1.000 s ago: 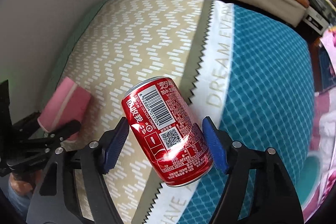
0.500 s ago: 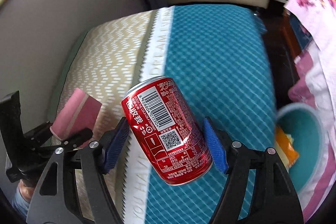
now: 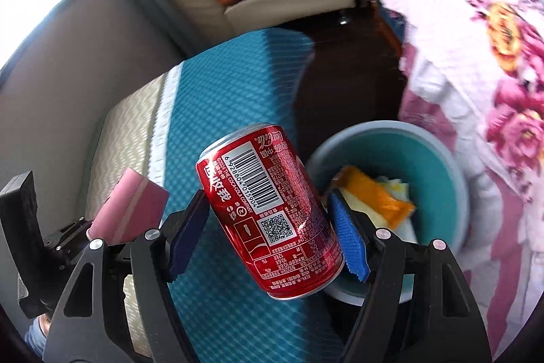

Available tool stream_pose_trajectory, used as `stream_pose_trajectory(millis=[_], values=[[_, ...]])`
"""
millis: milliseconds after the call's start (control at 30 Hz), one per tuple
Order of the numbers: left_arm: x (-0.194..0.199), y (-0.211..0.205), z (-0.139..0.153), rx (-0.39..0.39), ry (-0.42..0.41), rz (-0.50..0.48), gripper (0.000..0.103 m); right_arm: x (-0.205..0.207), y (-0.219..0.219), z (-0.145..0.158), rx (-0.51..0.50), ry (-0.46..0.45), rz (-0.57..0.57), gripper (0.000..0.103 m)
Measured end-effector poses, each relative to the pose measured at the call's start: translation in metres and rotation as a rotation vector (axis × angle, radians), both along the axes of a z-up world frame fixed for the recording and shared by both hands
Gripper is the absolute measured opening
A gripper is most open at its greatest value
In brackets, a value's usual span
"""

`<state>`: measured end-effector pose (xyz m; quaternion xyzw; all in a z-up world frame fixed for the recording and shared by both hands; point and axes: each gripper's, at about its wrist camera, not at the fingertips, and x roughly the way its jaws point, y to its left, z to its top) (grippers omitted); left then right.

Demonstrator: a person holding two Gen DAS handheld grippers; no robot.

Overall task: Collect trash
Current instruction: 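Carry the cup and can over the teal bin and release both inside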

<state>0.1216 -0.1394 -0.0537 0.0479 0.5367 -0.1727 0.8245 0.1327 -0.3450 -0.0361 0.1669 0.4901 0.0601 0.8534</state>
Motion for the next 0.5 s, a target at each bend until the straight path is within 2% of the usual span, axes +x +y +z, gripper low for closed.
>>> stream_pose_trajectory(millis=[267, 500], values=[[-0.009, -0.069, -0.003, 0.043, -0.001, -0.092, 0.064, -0.021, -0.061, -0.013, 0.052, -0.006, -0.076, 0.068], [-0.011, -0.104, -0.008, 0.063, 0.007, -0.13, 0.064, -0.03, -0.098, -0.016, 0.078, -0.016, -0.123, 0.066]])
